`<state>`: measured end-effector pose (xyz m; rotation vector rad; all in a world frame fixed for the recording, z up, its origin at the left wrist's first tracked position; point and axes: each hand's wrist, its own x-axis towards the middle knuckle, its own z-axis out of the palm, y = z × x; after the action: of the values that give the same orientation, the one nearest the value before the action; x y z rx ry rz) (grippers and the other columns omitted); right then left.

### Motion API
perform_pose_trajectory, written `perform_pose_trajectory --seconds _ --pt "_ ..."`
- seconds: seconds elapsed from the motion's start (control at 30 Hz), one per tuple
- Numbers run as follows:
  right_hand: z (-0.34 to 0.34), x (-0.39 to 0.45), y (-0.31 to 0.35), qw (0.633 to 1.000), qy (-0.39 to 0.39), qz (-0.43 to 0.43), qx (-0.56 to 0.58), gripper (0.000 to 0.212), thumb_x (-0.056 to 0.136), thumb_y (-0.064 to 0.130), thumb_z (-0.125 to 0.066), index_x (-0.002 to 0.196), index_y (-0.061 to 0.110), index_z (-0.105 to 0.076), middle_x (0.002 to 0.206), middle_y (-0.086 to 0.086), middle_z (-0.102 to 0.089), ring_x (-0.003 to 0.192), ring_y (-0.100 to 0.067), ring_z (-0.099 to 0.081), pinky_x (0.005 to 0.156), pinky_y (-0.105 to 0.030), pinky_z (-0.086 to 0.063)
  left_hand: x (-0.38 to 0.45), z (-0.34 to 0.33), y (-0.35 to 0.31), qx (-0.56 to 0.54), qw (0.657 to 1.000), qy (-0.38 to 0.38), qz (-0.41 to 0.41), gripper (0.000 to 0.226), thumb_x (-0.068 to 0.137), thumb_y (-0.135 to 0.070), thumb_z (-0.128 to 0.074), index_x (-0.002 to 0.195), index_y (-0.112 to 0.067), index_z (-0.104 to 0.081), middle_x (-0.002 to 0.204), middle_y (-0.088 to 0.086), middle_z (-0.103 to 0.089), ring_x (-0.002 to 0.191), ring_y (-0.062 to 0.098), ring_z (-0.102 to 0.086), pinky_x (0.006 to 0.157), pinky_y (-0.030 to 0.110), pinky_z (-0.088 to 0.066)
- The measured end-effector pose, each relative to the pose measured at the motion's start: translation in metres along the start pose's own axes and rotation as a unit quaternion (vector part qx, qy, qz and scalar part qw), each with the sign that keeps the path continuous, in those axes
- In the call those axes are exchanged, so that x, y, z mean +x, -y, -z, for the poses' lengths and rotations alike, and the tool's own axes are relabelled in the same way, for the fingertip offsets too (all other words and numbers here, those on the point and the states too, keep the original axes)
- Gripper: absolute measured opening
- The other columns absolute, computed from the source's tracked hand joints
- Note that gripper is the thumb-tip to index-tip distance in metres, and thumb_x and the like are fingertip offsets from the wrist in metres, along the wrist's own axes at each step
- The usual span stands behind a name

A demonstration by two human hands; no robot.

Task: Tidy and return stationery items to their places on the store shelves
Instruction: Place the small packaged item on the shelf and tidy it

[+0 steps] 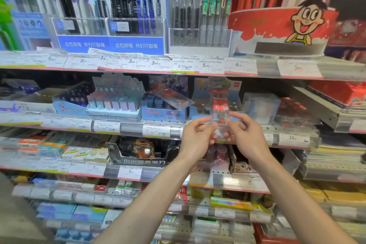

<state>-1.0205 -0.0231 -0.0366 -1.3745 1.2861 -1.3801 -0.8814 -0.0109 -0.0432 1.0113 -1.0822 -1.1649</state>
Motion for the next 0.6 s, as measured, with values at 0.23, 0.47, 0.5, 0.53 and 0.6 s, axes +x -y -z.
perform_pose_trajectory --seconds 0.23,0.47,0.5,0.53,0.6 --pt "0.061 0.009 0.013 0.998 0.039 0.047 0.012 0.025 0.097 0.021 -0.062 0.122 0.018 -0.062 0.072 -0.007 -0.068 0.061 -0.006 -0.064 0.061 -0.023 -0.054 -0.018 -0.069 -0.008 0.001 0.997 -0.065 -0.051 0.025 0.093 -0.015 -0.066 0.117 -0.010 -0.064 0.093 0.009 -0.070 0.064 0.009 -0.066 0.060 0.024 -0.056" --pt "0.136 0.027 0.015 0.996 0.036 0.084 0.009 0.024 0.096 0.014 -0.062 0.120 0.015 -0.063 0.067 0.006 -0.067 0.055 -0.002 -0.062 0.065 -0.028 -0.053 -0.020 -0.148 0.003 0.028 0.991 -0.096 -0.090 0.023 0.093 -0.017 -0.066 0.115 -0.012 -0.065 0.094 0.007 -0.072 0.067 0.015 -0.066 0.060 0.025 -0.056" --pt "0.146 0.028 0.015 0.996 0.028 0.085 0.008 0.025 0.096 0.013 -0.063 0.120 0.015 -0.063 0.068 0.004 -0.067 0.055 -0.003 -0.063 0.066 -0.029 -0.054 -0.019 -0.157 0.004 0.034 0.991 -0.093 -0.093 0.023 0.093 -0.017 -0.066 0.115 -0.012 -0.065 0.092 0.005 -0.071 0.066 0.014 -0.066 0.059 0.024 -0.056" --pt "0.155 0.029 0.014 0.996 0.020 0.086 0.007 0.025 0.096 0.014 -0.063 0.120 0.014 -0.062 0.069 0.003 -0.068 0.055 -0.004 -0.063 0.066 -0.028 -0.054 -0.018 -0.166 0.006 0.038 0.991 -0.089 -0.094 0.022 0.093 -0.018 -0.066 0.115 -0.012 -0.065 0.090 0.003 -0.071 0.065 0.013 -0.066 0.059 0.023 -0.055" --pt "0.172 0.032 0.013 0.996 0.008 0.089 0.007 0.024 0.096 0.015 -0.062 0.120 0.013 -0.062 0.071 0.001 -0.069 0.056 -0.007 -0.064 0.064 -0.023 -0.054 -0.012 -0.183 0.009 0.047 0.991 -0.083 -0.096 0.020 0.092 -0.018 -0.066 0.112 -0.015 -0.065 0.090 0.002 -0.071 0.063 0.011 -0.066 0.057 0.022 -0.054"
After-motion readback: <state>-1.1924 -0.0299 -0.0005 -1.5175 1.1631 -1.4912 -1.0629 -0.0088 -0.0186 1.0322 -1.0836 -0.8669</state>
